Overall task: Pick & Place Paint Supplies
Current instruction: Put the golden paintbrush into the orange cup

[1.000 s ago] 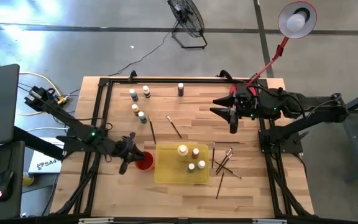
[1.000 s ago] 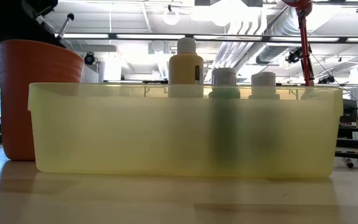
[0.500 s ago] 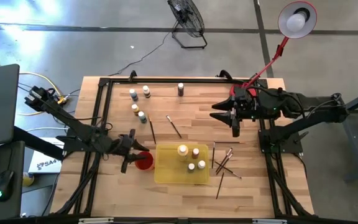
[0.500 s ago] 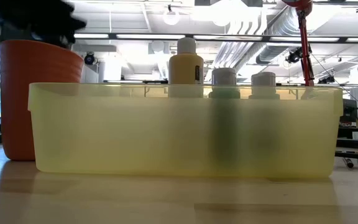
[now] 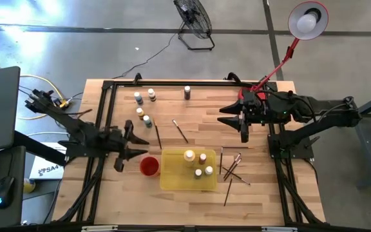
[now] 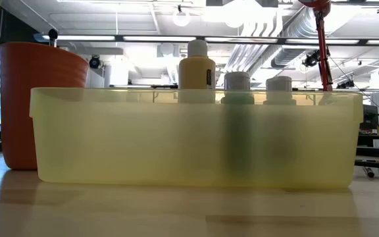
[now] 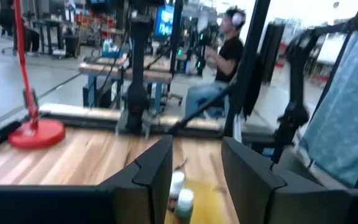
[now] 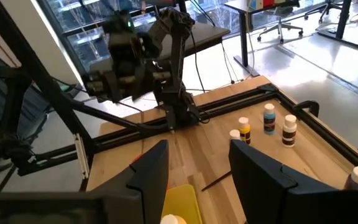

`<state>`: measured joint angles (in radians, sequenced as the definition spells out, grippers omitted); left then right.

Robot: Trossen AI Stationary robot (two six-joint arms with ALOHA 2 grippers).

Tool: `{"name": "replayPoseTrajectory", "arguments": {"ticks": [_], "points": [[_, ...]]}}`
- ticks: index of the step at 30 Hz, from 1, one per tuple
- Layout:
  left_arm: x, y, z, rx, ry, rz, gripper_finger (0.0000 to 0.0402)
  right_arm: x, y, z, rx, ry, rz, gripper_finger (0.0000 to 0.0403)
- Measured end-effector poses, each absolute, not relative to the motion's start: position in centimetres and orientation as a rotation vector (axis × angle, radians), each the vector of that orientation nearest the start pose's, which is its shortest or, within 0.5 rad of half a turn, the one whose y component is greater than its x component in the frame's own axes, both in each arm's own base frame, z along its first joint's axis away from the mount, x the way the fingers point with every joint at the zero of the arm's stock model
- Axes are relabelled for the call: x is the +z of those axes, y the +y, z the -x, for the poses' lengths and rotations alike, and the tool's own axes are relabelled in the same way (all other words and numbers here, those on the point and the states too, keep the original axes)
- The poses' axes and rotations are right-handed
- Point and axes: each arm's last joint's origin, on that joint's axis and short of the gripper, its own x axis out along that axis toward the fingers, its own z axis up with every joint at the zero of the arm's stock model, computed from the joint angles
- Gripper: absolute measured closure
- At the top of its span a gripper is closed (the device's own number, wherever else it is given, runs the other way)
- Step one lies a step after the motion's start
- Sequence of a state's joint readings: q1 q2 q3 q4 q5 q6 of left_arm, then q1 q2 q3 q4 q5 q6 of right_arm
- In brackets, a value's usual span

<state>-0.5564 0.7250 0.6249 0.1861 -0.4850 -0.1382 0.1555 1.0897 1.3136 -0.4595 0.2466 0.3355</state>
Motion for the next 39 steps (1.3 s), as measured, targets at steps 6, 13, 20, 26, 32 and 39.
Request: {"name": "replayPoseTrajectory", "arguments": {"ticks": [6,13,20,26,32,39], "points": [[35.1,-7.2,-14.3,-0.040,-0.139,0.220,0.0265,42.8,2.5,-21.5,-0.163,0.204,-0.283,0.0243],[37.2,-6.7,-13.9,0.014,-0.194,0.258,0.0265,42.3,2.7,-20.5,-0.081,0.300,-0.341,0.0245],[37.3,-6.6,-13.8,0.069,-0.190,0.225,0.0265,39.7,2.4,-18.8,-0.176,0.607,-0.364,0.0265],[36.8,-6.4,-13.9,0.154,-0.153,0.204,0.0265,38.6,2.3,-18.1,-0.232,0.730,-0.401,0.0272],[36.8,-6.3,-13.9,0.177,-0.144,0.128,0.0265,38.5,2.4,-18.0,-0.216,0.751,-0.431,0.0272],[36.8,-6.3,-13.9,0.178,-0.144,0.113,0.0265,37.9,2.5,-17.4,-0.186,0.861,-0.494,0.0278]]}}
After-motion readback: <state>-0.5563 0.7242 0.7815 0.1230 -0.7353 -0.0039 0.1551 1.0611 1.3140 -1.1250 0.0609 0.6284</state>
